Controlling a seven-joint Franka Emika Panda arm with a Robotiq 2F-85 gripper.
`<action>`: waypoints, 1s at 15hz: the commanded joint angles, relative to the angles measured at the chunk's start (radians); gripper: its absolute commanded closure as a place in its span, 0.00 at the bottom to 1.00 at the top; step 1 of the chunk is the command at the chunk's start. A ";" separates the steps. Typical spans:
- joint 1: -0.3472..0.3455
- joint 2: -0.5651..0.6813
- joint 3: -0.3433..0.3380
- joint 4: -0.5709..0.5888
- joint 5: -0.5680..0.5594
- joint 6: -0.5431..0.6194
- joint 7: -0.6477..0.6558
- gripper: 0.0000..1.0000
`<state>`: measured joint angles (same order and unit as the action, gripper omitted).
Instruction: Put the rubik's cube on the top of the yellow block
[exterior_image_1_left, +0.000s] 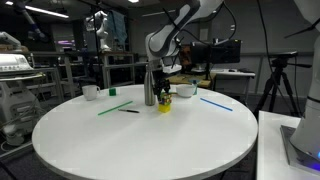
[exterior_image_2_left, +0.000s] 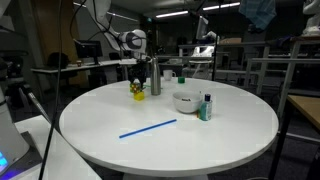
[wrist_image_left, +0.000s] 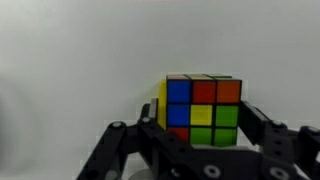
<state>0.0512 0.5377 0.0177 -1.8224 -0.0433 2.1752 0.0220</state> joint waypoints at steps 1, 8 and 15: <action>0.001 0.009 -0.006 0.019 -0.022 -0.016 -0.016 0.00; 0.027 -0.104 -0.003 -0.040 -0.050 -0.087 0.004 0.00; 0.073 -0.318 0.013 -0.119 -0.132 -0.247 0.052 0.00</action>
<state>0.1052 0.3451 0.0236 -1.8779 -0.1337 1.9841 0.0338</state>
